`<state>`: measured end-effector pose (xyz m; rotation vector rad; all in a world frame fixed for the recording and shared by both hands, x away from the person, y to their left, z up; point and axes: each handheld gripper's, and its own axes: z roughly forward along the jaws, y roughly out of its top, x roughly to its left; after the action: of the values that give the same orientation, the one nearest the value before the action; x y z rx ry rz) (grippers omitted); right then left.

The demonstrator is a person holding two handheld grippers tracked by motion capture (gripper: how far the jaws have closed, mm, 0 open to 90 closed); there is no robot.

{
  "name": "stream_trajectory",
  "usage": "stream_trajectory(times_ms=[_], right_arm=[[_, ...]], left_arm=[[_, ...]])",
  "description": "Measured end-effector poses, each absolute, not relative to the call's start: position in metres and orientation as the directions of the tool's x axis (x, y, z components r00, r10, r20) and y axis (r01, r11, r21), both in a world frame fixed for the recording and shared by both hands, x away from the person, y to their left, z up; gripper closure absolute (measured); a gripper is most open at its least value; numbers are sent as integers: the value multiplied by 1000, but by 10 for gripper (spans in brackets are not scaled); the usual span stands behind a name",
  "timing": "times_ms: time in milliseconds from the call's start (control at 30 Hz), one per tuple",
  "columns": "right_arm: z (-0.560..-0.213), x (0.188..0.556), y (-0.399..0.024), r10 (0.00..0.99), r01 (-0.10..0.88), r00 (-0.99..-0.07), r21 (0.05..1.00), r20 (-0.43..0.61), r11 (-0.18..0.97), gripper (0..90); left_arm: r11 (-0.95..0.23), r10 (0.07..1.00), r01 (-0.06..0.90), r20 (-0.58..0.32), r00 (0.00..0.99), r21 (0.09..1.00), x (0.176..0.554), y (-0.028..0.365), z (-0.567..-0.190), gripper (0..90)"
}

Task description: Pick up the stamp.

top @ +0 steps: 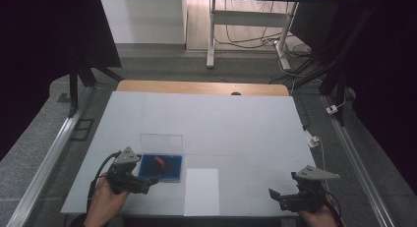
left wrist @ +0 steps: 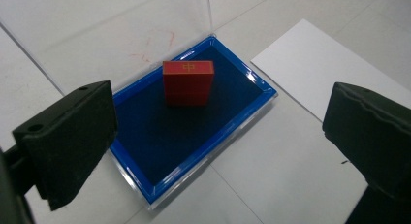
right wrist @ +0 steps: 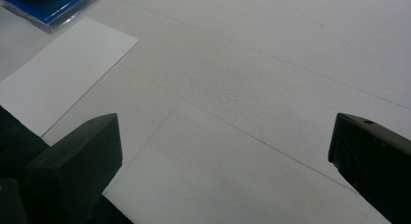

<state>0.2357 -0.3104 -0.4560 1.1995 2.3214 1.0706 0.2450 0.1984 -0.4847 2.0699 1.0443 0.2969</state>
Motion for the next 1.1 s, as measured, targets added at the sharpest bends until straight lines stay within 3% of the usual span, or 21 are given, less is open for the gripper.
stream_trajectory(times_ms=[700, 833, 867, 900, 967, 1100], right_arm=[[-456, 236, -309, 791, 558, -610, 733, 44, 389, 0], [-456, 235, -308, 792, 559, -610, 732, 43, 391, 0], [-456, 235, -308, 791, 558, -611, 731, 42, 392, 0], [-456, 235, -308, 791, 558, -611, 731, 42, 392, 0], [-457, 235, -308, 790, 557, -612, 731, 40, 395, 0], [-457, 235, -308, 787, 554, -615, 731, 36, 399, 0]], left_arm=[[-476, 770, 612, -36, 637, 632, 279, 173, -496, 0], [-490, 779, 616, -8, 627, 617, 286, 168, -498, 39], [-481, 780, 620, -20, 625, 620, 288, 168, -497, 111], [-477, 779, 622, -30, 627, 622, 289, 169, -497, 111], [-479, 778, 622, -29, 628, 619, 290, 169, -497, 231], [-487, 775, 625, -27, 631, 610, 292, 169, -496, 361]])
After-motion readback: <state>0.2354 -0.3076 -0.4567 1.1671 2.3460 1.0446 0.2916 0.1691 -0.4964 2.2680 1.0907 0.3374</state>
